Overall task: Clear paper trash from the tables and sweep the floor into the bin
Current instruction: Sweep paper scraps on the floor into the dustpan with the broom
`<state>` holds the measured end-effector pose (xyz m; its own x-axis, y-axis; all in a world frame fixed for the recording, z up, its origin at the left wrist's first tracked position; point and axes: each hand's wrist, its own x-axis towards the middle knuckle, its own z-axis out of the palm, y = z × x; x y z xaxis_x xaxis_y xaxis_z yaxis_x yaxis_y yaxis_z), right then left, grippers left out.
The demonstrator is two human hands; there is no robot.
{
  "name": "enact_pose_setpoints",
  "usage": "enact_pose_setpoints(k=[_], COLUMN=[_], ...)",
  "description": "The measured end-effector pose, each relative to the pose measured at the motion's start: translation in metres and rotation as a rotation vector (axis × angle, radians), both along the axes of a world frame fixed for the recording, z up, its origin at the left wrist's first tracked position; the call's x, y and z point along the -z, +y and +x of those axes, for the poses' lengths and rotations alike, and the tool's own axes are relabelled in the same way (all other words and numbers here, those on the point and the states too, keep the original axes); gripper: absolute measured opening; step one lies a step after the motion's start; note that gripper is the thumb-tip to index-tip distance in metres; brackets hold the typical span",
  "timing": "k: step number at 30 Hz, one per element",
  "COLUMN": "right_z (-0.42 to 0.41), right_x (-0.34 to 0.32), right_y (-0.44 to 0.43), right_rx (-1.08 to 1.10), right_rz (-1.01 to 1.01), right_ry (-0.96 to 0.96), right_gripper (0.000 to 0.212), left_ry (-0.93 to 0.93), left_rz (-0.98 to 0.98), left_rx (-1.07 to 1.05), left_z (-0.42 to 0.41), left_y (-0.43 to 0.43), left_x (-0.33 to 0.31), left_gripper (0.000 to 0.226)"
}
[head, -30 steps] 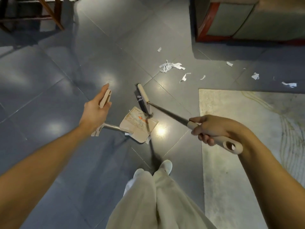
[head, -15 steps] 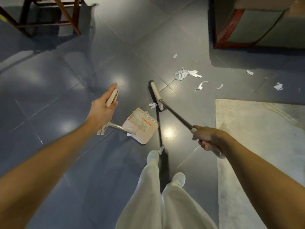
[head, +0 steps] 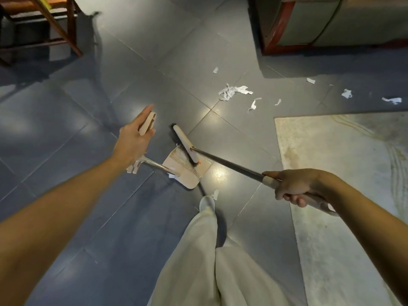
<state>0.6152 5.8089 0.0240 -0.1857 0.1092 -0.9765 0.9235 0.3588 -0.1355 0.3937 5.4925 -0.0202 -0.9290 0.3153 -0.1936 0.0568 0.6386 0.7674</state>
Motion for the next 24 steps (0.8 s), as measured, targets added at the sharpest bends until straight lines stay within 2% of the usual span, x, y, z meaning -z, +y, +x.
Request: enact_pose_setpoints(k=[6,13,18,22,24], right_z=[0.073,0.155,0.189,0.192,0.188], right_x=[-0.009,-0.015,-0.014,0.002,0.015], right_y=[-0.046,-0.093,-0.154,-0.204,-0.225], right_rx=[0.042,0.17,0.237,0.211,0.261], right_rz=[0.1,0.134,0.162,0.19,0.163], right_ry=[0.111,0.102,0.083,0.099,0.101], right_gripper=[0.066,0.071,0.07,0.055,0.046], left_ry=[0.05,0.102,0.001,-0.149,-0.16], left_rz=[0.081,0.046,0.115,0.139,0.126], left_rx=[0.06,0.184,0.376,0.552,0.589], left_z=[0.05,0.099,0.113,0.118,0.121], left_y=[-0.038,-0.086,-0.117,-0.127,-0.127], left_x=[-0.001,-0.006,-0.011,-0.003,0.004], left_gripper=[0.059,0.057,0.064,0.062,0.061])
